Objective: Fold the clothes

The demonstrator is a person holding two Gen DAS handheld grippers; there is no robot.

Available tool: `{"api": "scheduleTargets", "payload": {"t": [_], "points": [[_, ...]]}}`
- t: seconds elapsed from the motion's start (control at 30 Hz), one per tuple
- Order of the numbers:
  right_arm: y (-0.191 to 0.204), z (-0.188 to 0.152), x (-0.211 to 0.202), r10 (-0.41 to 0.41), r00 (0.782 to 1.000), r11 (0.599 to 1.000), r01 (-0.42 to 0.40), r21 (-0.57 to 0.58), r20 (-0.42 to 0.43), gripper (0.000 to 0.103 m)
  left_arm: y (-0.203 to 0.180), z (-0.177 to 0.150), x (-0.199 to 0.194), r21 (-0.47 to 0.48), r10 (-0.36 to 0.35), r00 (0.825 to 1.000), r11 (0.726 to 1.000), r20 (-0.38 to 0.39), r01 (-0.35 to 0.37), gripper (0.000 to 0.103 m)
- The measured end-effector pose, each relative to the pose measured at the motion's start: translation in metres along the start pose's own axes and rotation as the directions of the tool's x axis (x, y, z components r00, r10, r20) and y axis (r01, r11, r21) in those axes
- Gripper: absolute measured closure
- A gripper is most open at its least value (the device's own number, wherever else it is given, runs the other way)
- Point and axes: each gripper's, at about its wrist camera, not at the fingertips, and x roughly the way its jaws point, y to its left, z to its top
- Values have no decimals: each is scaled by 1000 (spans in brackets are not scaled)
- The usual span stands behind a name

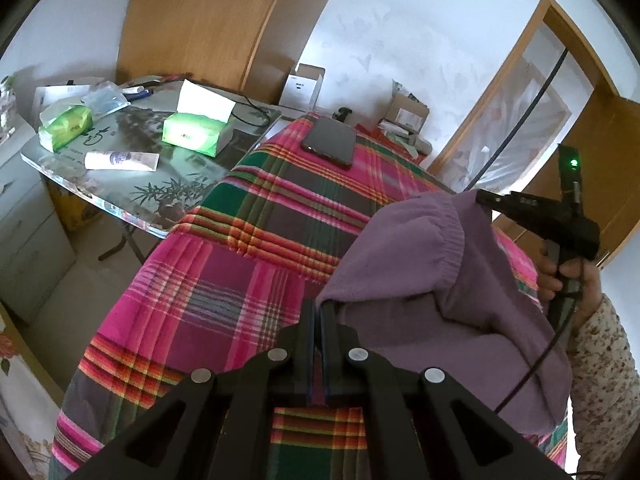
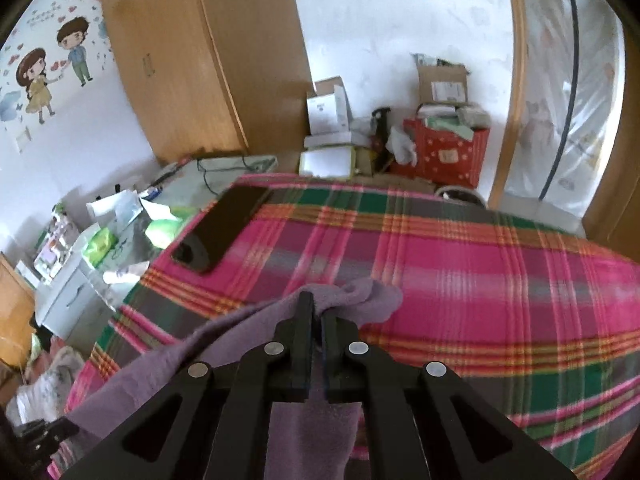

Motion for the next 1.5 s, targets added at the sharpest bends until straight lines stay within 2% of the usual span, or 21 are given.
{"api": "scheduleTargets", "payload": {"t": [0.1,0.23,0.3,0.47,0.6,0.7,0.8,0.83,0.9,1.03,1.1,1.23,1.37,1.4,1.43,1.47,1.5], "points": [[-12,-8,-12,34,999,999,-34,41,-12,83,-3,-1,-1,9,4,1000,1000,-9,-4,100],[-18,-22,-46,34,998,999,-36,26,50,80,-9,-3,-6,24,9,1000,1000,-14,-8,98],[-20,-35,-63,68,996,997,-69,18,50,77,-13,-5,-11,36,5,1000,999,-10,-5,90],[-25,-73,-105,151,988,988,-151,9,45,72,-22,-9,-28,60,7,1000,998,21,-8,83],[-26,-111,-134,192,980,981,-192,0,49,71,-45,-16,-41,145,-20,998,989,51,13,76],[-25,-139,-154,217,975,976,-216,-16,54,70,-68,-22,-35,226,-97,995,969,-37,103,66],[-21,-161,-169,231,972,972,-228,-50,53,68,-88,-32,-25,256,-112,987,957,-114,139,65],[-19,-168,-173,234,971,971,-231,-61,49,64,-92,-36,-21,266,-111,983,953,-144,146,65],[-17,-181,-178,232,972,971,-228,-74,44,58,-92,-46,-17,238,-125,975,957,-185,168,65],[-13,-204,-180,229,973,970,-225,-97,33,56,-79,-53,-9,121,-174,954,971,-245,208,65],[-10,-212,-178,226,974,968,-222,-121,25,56,-75,-54,-6,69,-203,946,972,-251,226,64],[-3,-220,-173,196,980,968,-190,-167,23,56,-67,-51,0,-39,-287,924,957,-254,287,63],[0,-224,-167,166,986,971,-157,-180,33,56,-69,-49,12,-107,-337,903,942,-268,319,60],[1,-224,-166,159,987,972,-150,-183,37,60,-71,-48,16,-114,-337,902,941,-271,318,60],[1,-224,-167,155,987,972,-144,-187,41,70,-75,-47,20,-127,-342,898,939,-277,319,60],[1,-224,-167,150,988,972,-139,-191,45,75,-76,-46,25,-149,-353,892,935,-282,323,60],[2,-224,-168,145,988,972,-133,-194,50,84,-76,-45,29,-168,-367,885,929,-286,331,60]]}}
